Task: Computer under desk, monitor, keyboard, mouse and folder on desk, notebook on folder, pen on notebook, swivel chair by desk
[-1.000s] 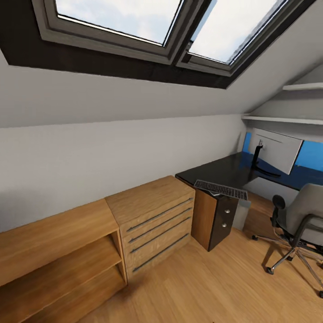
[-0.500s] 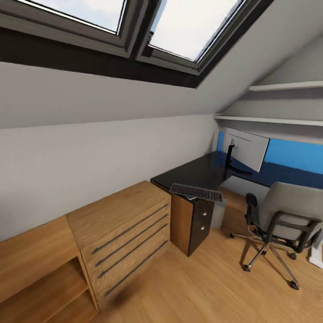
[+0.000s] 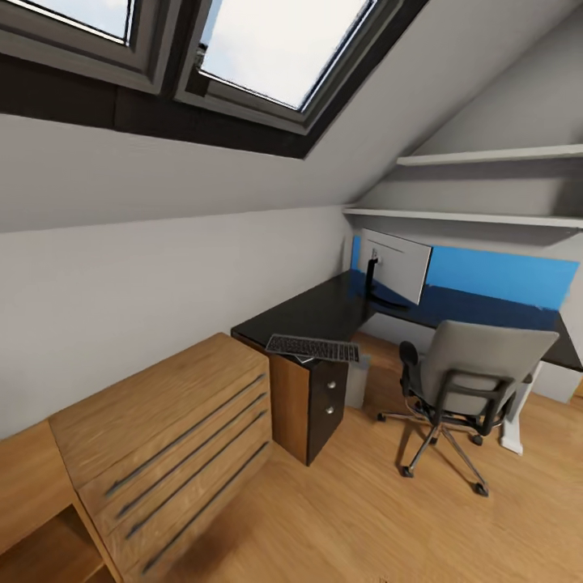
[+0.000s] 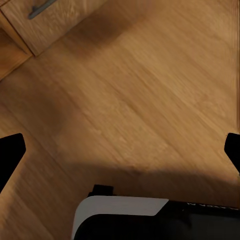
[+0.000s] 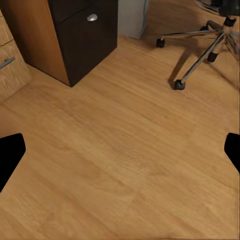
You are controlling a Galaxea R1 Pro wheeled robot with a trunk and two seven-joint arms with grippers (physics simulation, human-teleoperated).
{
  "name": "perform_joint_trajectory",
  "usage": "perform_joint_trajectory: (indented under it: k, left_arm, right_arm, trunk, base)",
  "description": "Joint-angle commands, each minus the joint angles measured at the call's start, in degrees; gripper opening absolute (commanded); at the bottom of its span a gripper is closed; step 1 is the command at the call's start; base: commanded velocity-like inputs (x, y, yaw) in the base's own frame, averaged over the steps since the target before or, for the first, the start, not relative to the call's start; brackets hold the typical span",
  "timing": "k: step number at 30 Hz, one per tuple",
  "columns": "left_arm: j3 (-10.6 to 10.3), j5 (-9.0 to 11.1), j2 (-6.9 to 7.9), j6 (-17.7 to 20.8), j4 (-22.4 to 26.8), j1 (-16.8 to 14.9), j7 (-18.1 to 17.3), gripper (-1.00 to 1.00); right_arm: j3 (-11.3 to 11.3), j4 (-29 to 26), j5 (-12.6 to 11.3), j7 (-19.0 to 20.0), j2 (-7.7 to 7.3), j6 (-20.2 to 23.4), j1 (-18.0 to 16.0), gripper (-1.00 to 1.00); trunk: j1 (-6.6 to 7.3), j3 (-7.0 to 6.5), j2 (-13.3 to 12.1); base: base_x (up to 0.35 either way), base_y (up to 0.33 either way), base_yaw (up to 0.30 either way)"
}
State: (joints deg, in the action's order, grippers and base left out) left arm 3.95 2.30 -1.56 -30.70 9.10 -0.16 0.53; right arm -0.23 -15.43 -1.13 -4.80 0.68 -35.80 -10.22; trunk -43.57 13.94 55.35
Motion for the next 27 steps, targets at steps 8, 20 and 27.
perform_joint_trajectory:
  k: [8, 20, 27]
  left_arm:
    - [0.4, 0.0, -0.02, -0.2, 0.0, 0.0, -0.1, 1.0]
    - [0.4, 0.0, -0.07, -0.2, 0.0, 0.0, -0.1, 1.0]
    - [0.3, -0.1, -0.11, -0.2, 0.0, 0.0, -0.2, 1.0]
  right_arm:
    - [-0.1, 0.0, -0.3, -0.1, 0.03, -0.1, -0.1, 1.0]
    - [-0.2, 0.0, -0.3, -0.2, -0.04, 0.2, -0.1, 1.0]
    - [-0.3, -0.2, -0.4, -0.2, -0.13, 2.5, -0.1, 1.0]
  trunk:
    - [-0.01, 0.31, 0.1]
    - [-0.01, 1.08, 0.1]
    - [-0.01, 1.66, 0.1]
  base:
    - [0.001, -0.001, -0.278]
    - [0.026, -0.005, -0.221]
    - [0.255, -0.146, -0.15]
